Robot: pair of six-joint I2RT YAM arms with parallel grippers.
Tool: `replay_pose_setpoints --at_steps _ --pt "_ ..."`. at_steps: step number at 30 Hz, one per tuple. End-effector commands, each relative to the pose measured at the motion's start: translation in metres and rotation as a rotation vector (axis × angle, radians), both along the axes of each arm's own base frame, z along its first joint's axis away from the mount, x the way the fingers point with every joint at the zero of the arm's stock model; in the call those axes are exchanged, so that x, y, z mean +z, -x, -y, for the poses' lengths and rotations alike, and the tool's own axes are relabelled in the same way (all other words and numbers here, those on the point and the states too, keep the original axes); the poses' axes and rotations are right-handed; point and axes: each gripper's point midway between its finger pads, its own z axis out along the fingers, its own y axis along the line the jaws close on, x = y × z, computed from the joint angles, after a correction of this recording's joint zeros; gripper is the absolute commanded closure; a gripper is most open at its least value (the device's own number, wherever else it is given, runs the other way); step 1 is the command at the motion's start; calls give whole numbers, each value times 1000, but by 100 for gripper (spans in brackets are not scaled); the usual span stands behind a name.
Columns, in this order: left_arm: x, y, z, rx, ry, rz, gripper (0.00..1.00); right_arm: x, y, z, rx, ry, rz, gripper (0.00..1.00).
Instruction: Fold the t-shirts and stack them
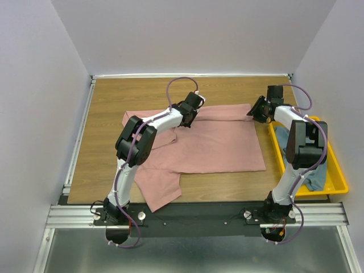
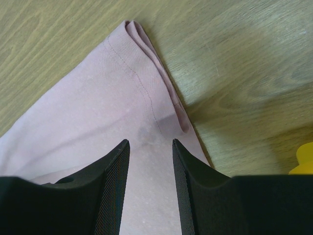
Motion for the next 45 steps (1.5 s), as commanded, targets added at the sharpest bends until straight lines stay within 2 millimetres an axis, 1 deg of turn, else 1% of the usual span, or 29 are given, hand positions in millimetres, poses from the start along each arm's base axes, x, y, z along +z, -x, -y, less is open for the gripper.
replay_pose_setpoints --at_steps 1,4,7,9,10,13,14,15,16,17,18,21,23,25,26,28,29,31,36,37,38,42,45 --pt "20 -2 -4 11 2 40 99 -9 5 3 -10 -3 -32 52" --pt "15 0 -5 9 -8 26 100 -9 6 1 -6 -9 -32 52" --pt "23 -2 -2 7 17 38 100 -7 6 1 -6 -9 -29 52" --pt "27 -3 -4 18 15 55 100 -7 6 1 -4 -9 -27 52" --pt "27 -4 -4 18 10 60 98 -7 6 1 -4 -11 -29 52" --pt "24 -6 -8 31 -10 66 88 -9 8 0 -1 -15 -35 52" --pt "22 -6 -9 31 -13 64 82 -9 9 0 -1 -15 -35 52" --pt "20 -7 -8 31 -13 64 78 -10 10 -1 1 -18 -38 52" --pt "20 -8 -8 13 -26 66 76 -10 10 -2 0 -20 -39 52" --pt "19 -8 -7 5 -24 63 71 -11 11 -1 -1 -20 -41 52" --pt "17 -8 -6 2 -24 61 70 -11 12 -1 -1 -20 -42 52" --pt "10 -7 -5 -4 -25 52 64 -11 13 -1 0 -19 -42 52" --pt "6 -7 -6 1 -32 47 63 -11 15 -1 1 -18 -42 52" --pt "6 -7 -6 0 -32 47 65 -11 16 -1 0 -19 -45 52" --pt "5 -7 -6 0 -31 46 73 -11 16 -1 -1 -18 -44 52" --pt "5 -7 -6 1 -29 45 84 -12 17 -2 1 -21 -48 52" --pt "5 -6 -6 0 -28 44 91 -12 18 -1 -2 -20 -48 52" --pt "4 -6 -5 -4 -26 42 94 -13 18 -2 -1 -22 -50 52" --pt "-3 -3 -5 -10 -29 26 94 -13 21 -2 -1 -22 -53 52" --pt "-4 -3 -6 -10 -30 24 91 -13 21 -2 -2 -21 -52 52" --pt "-6 -2 -6 -11 -34 21 85 -13 21 -2 -2 -21 -52 52" --pt "-12 -1 -7 -11 -37 13 76 -15 23 -2 1 -21 -58 52" --pt "-17 -1 -7 -12 -42 3 75 -16 23 -3 2 -26 -61 52"
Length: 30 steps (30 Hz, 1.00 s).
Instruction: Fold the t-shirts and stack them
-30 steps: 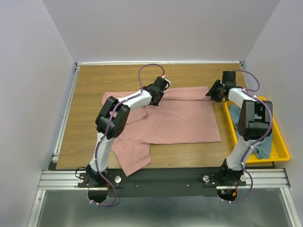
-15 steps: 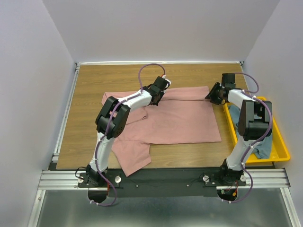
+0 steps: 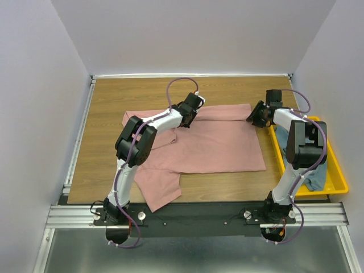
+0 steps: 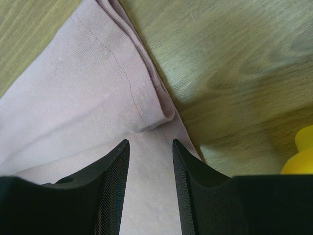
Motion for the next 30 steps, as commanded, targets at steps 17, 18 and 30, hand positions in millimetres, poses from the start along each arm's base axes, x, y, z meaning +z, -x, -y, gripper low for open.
replay_pose_setpoints --at_steps 17,18,30 --pt "6 2 5 -18 24 -17 100 6 5 -3 9 -29 3 52" --pt "11 2 7 -21 35 -12 100 7 4 -3 7 -28 4 52" --pt "21 21 9 -67 66 -72 100 7 6 -3 10 -22 4 52"
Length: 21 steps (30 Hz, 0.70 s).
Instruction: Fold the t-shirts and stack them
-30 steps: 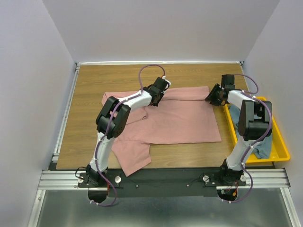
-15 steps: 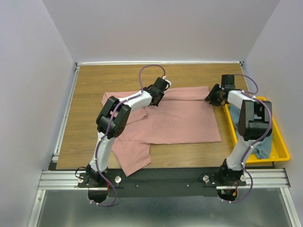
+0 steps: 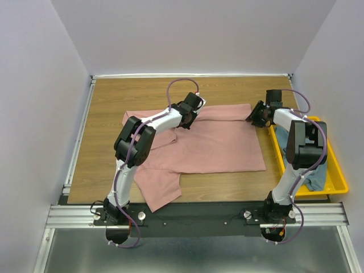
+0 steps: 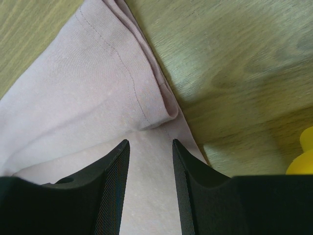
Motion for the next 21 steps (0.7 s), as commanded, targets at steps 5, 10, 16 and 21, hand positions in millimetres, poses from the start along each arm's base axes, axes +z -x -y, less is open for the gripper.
replay_pose_setpoints --at_steps 5,10,16,21 --pt "33 2 2 -14 31 22 100 7 3 4 -14 10 5 53" --pt "43 -2 2 -9 38 45 100 8 -3 10 -47 26 10 54" --pt "38 0 1 -9 37 35 100 6 -11 12 -75 20 10 56" --pt "36 1 -1 -9 35 34 100 -2 -12 15 -95 33 -3 58"
